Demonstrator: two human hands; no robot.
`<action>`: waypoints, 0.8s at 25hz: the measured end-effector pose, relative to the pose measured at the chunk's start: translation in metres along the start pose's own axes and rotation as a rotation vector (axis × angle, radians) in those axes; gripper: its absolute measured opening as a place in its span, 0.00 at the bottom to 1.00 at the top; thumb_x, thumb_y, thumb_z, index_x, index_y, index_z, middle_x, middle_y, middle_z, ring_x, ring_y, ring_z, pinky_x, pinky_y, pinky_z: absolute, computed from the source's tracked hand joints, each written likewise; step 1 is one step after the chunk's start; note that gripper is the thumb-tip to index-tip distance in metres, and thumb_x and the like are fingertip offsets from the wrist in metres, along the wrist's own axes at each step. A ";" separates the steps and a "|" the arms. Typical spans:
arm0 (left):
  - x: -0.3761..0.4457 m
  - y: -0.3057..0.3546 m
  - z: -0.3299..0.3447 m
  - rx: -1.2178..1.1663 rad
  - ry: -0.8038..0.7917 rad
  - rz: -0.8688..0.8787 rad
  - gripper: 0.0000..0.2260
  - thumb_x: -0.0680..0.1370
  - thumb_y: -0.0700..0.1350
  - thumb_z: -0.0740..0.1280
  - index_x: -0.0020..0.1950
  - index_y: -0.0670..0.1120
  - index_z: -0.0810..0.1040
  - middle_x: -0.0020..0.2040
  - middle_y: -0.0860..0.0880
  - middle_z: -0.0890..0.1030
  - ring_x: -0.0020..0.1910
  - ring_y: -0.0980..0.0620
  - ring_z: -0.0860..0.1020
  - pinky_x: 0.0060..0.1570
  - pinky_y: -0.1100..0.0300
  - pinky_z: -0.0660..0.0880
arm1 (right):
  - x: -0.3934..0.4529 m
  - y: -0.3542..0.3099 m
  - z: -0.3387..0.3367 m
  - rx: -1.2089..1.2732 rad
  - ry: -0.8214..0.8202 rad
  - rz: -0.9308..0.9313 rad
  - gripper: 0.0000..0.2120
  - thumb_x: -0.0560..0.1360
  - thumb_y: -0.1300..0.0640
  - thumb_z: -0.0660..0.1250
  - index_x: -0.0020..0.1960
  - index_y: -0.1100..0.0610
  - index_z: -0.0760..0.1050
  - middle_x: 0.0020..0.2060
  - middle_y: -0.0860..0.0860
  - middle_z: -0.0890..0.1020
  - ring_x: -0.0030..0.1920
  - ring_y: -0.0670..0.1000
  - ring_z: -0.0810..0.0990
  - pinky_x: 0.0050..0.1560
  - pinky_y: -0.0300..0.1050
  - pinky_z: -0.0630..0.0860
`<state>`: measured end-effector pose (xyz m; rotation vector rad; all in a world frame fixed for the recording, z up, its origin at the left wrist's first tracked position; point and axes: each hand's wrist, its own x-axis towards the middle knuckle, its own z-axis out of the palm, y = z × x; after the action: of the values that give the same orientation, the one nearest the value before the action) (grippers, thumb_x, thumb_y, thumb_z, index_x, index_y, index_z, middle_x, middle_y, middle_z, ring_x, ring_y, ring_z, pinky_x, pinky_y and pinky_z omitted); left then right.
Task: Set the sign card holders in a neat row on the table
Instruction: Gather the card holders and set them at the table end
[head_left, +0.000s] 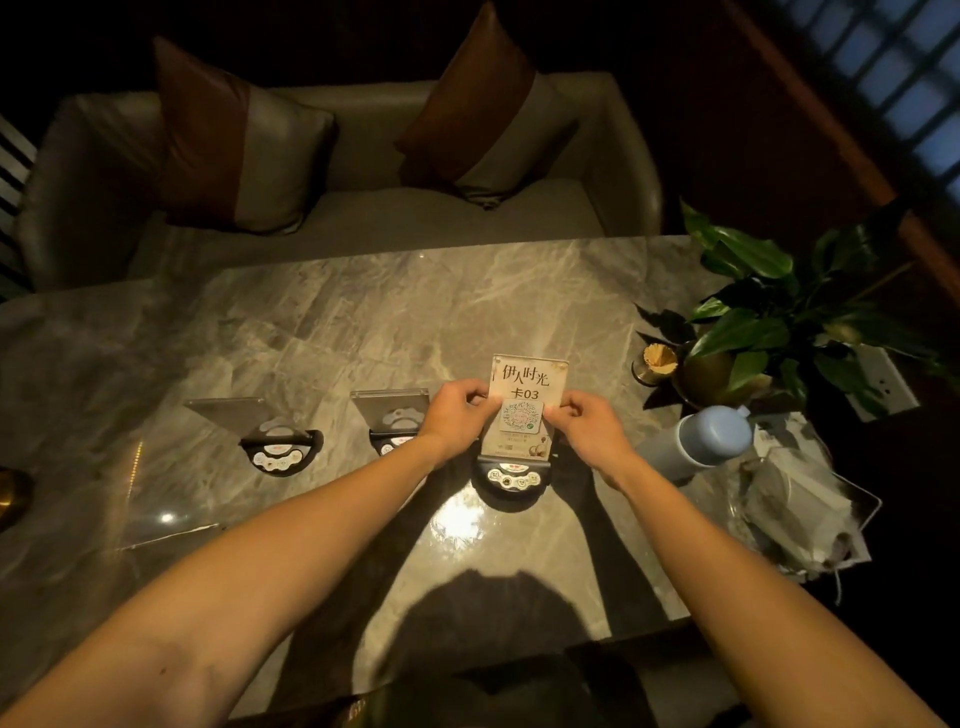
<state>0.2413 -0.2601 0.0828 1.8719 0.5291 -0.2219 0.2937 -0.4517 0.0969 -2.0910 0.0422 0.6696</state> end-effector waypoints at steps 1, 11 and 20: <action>0.001 0.005 -0.003 -0.015 0.007 0.007 0.06 0.79 0.45 0.69 0.51 0.45 0.84 0.49 0.50 0.87 0.47 0.51 0.85 0.50 0.51 0.83 | 0.000 -0.008 -0.004 -0.012 0.009 -0.010 0.03 0.79 0.57 0.68 0.48 0.54 0.81 0.45 0.48 0.87 0.46 0.50 0.85 0.47 0.49 0.83; 0.050 0.090 -0.029 -0.127 0.065 0.154 0.05 0.78 0.48 0.71 0.51 0.48 0.84 0.44 0.52 0.87 0.43 0.54 0.86 0.44 0.53 0.84 | 0.024 -0.103 -0.076 -0.127 0.011 -0.222 0.05 0.79 0.61 0.69 0.54 0.60 0.77 0.38 0.48 0.84 0.34 0.39 0.82 0.30 0.32 0.75; 0.129 0.224 -0.003 -0.146 0.240 0.300 0.06 0.78 0.47 0.71 0.51 0.46 0.84 0.46 0.53 0.86 0.38 0.61 0.81 0.36 0.65 0.77 | 0.117 -0.177 -0.202 -0.221 0.014 -0.422 0.03 0.78 0.59 0.70 0.50 0.52 0.77 0.51 0.44 0.84 0.44 0.44 0.85 0.39 0.39 0.81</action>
<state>0.4576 -0.2876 0.2215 1.8174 0.4065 0.2365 0.5323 -0.4800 0.2644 -2.2173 -0.4719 0.4154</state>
